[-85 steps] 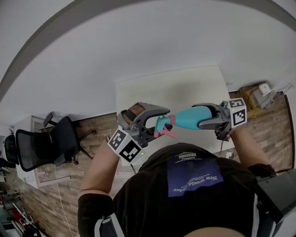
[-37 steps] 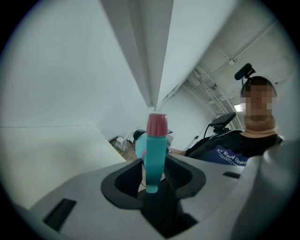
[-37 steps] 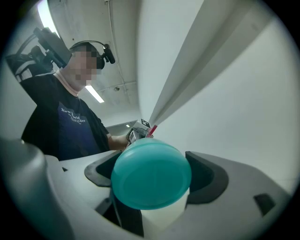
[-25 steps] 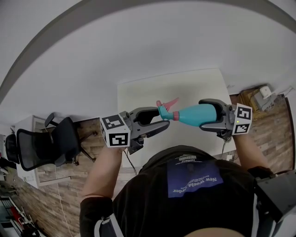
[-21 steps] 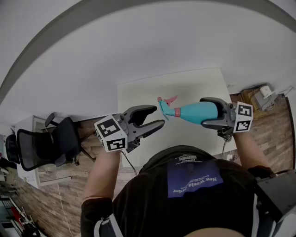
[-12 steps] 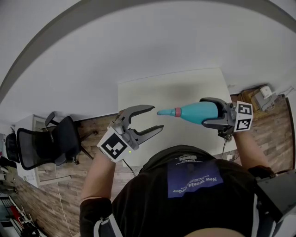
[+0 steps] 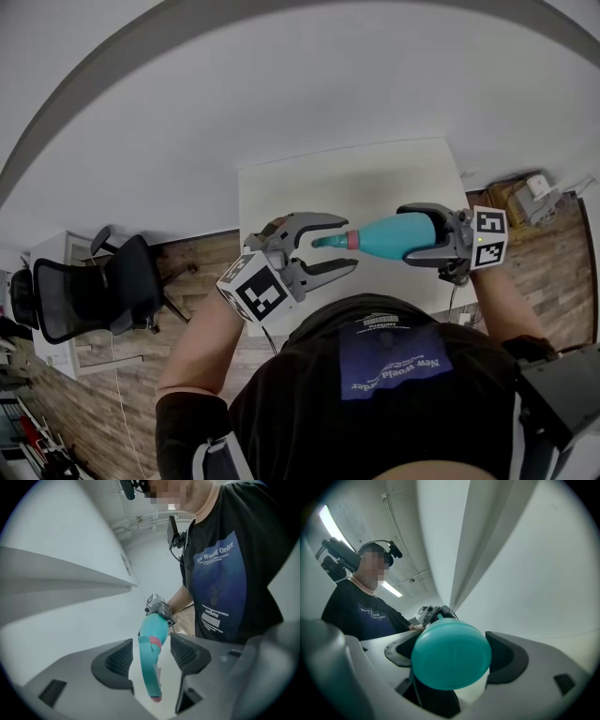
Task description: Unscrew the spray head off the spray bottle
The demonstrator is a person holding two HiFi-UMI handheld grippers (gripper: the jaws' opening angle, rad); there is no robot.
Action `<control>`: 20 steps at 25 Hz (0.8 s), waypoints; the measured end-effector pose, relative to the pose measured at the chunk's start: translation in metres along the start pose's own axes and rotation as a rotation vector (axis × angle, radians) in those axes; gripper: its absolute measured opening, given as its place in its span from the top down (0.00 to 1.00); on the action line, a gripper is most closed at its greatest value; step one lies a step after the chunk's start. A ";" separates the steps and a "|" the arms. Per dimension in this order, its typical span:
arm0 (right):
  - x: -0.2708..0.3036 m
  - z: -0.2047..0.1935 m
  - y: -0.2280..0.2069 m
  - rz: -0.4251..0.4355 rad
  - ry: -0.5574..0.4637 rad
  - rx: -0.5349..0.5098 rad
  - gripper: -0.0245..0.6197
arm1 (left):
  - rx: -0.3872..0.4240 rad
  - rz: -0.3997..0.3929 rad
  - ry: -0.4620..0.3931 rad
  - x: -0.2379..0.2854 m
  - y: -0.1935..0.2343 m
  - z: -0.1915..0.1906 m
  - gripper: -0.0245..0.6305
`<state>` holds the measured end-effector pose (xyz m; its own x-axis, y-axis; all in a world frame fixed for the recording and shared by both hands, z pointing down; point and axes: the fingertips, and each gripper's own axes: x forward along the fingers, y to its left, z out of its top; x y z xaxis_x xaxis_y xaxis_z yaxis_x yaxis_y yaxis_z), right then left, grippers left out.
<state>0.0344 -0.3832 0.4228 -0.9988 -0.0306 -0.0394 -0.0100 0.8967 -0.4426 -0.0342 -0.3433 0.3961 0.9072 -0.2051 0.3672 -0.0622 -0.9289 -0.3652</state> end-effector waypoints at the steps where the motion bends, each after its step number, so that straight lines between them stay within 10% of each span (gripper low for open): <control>1: 0.000 0.000 0.000 0.002 0.002 0.001 0.31 | -0.011 -0.012 0.001 0.003 0.000 -0.001 0.59; 14: 0.000 -0.008 0.007 0.010 0.028 -0.004 0.31 | -0.152 -0.064 0.016 0.012 -0.008 -0.006 0.75; 20: 0.005 -0.003 0.012 -0.007 0.037 -0.082 0.31 | -0.605 -0.144 -0.122 0.004 0.002 -0.008 0.75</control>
<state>0.0294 -0.3710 0.4195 -0.9998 -0.0217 -0.0032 -0.0190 0.9296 -0.3682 -0.0341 -0.3479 0.4034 0.9628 -0.0618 0.2629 -0.1278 -0.9618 0.2422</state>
